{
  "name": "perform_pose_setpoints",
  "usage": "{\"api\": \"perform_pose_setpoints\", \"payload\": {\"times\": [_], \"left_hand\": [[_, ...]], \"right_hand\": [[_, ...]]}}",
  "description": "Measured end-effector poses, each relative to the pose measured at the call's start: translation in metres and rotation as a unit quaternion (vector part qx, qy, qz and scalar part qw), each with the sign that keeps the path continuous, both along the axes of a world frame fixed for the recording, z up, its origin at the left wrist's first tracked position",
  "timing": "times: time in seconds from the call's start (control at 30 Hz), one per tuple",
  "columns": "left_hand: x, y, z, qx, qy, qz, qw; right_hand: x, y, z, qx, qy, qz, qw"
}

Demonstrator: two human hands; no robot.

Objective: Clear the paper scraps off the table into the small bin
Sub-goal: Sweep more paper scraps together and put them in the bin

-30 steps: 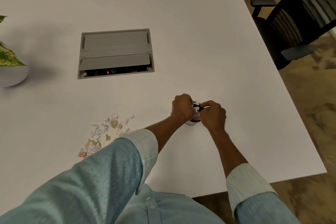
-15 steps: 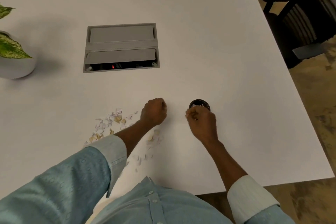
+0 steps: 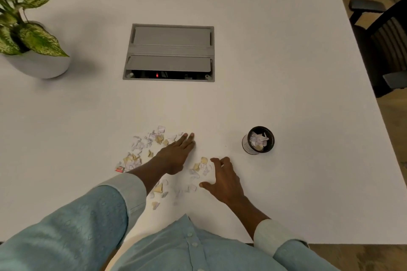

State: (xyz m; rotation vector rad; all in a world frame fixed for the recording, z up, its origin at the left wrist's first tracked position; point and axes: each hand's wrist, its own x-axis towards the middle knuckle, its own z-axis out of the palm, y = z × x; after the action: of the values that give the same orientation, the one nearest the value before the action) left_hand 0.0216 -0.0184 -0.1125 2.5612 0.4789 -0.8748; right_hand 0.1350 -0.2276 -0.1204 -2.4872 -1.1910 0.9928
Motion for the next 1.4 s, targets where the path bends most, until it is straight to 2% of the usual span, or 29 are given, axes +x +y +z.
{"api": "perform_pose_setpoints", "payload": {"times": [0.3, 0.5, 0.6, 0.73, 0.87, 0.97, 1.1, 1.17, 1.27, 1.33, 1.4], "left_hand": [[-0.002, 0.012, -0.003, -0.049, -0.005, 0.027, 0.998], [-0.005, 0.011, -0.004, -0.05, -0.008, 0.026, 0.998], [-0.005, 0.01, -0.004, -0.05, -0.01, 0.027, 0.998], [-0.006, 0.008, -0.003, -0.045, -0.009, 0.033, 0.998], [-0.006, 0.006, -0.003, -0.042, -0.006, 0.03, 0.999], [-0.006, 0.007, -0.002, -0.043, -0.004, 0.029, 0.999], [-0.005, 0.003, 0.002, -0.037, -0.007, 0.029, 0.999], [-0.004, 0.0, 0.004, -0.034, -0.004, 0.033, 0.999], [-0.002, -0.005, 0.007, -0.027, 0.0, 0.039, 0.999], [0.001, -0.007, 0.01, -0.022, 0.006, 0.035, 0.999], [0.003, -0.008, 0.013, -0.021, 0.011, 0.034, 0.999]], "right_hand": [[-0.02, 0.034, -0.007, 0.014, -0.043, 0.108, 0.993], [-0.036, 0.043, -0.009, -0.02, -0.1, 0.228, 0.968], [-0.032, 0.038, -0.011, -0.002, -0.105, 0.227, 0.968], [-0.02, 0.026, -0.014, 0.049, -0.09, 0.153, 0.983], [-0.001, 0.015, -0.004, 0.086, -0.036, -0.003, 0.996], [0.015, 0.011, 0.017, 0.145, 0.001, -0.117, 0.982], [0.047, 0.01, 0.055, 0.247, 0.005, -0.231, 0.941], [0.068, 0.011, 0.072, 0.279, -0.014, -0.27, 0.921], [0.101, 0.009, 0.093, 0.285, -0.103, -0.314, 0.9], [0.122, 0.006, 0.098, 0.255, -0.139, -0.326, 0.899], [0.137, 0.003, 0.096, 0.203, -0.138, -0.315, 0.917]]}}
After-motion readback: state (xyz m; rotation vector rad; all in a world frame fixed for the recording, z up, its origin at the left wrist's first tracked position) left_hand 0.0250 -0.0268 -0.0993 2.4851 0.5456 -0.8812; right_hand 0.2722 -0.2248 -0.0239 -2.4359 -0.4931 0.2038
